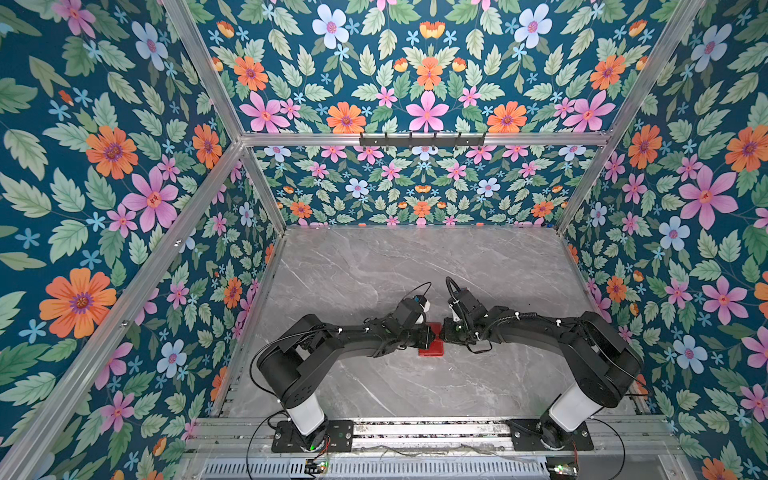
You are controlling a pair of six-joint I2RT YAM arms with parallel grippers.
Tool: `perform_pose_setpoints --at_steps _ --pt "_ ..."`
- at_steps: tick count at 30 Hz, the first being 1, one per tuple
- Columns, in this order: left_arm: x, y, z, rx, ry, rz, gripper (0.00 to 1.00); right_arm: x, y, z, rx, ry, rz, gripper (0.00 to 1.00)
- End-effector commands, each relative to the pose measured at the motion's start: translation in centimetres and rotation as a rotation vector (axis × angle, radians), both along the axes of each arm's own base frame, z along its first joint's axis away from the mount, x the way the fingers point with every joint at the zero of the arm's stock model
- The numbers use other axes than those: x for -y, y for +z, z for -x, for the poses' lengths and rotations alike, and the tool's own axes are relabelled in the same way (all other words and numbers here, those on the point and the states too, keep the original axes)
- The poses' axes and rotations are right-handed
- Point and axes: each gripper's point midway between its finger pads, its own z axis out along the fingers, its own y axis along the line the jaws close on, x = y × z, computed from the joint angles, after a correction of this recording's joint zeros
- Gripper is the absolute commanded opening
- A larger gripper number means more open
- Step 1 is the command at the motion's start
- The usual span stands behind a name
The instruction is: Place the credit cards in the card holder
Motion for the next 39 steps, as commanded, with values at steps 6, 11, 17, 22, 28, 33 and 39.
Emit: perform_pose_setpoints --at_steps 6,11,17,22,28,33,39 --pt "0.2 0.0 0.0 0.003 -0.006 0.008 0.00 0.2 -0.1 0.2 -0.014 0.002 0.017 0.32" --pt "0.1 0.4 -0.2 0.017 0.001 0.012 0.00 0.2 0.0 0.2 -0.014 0.006 0.022 0.34" --pt "-0.1 0.5 -0.4 0.029 0.006 -0.004 0.00 0.3 0.0 0.2 -0.013 0.007 0.026 0.39" --pt "-0.4 0.2 -0.5 0.025 0.018 -0.019 0.00 0.3 0.4 0.1 -0.005 0.007 0.023 0.42" --pt "-1.1 -0.7 -0.7 0.013 0.049 -0.061 0.00 -0.1 2.0 0.0 0.045 0.029 -0.009 0.43" --pt "-1.4 -1.1 -0.8 0.005 0.069 -0.084 0.00 -1.1 3.0 0.0 0.070 0.062 -0.055 0.38" --pt "-1.6 -1.0 -0.8 0.008 0.075 -0.090 0.00 -2.4 2.9 -0.3 0.054 0.089 -0.095 0.23"
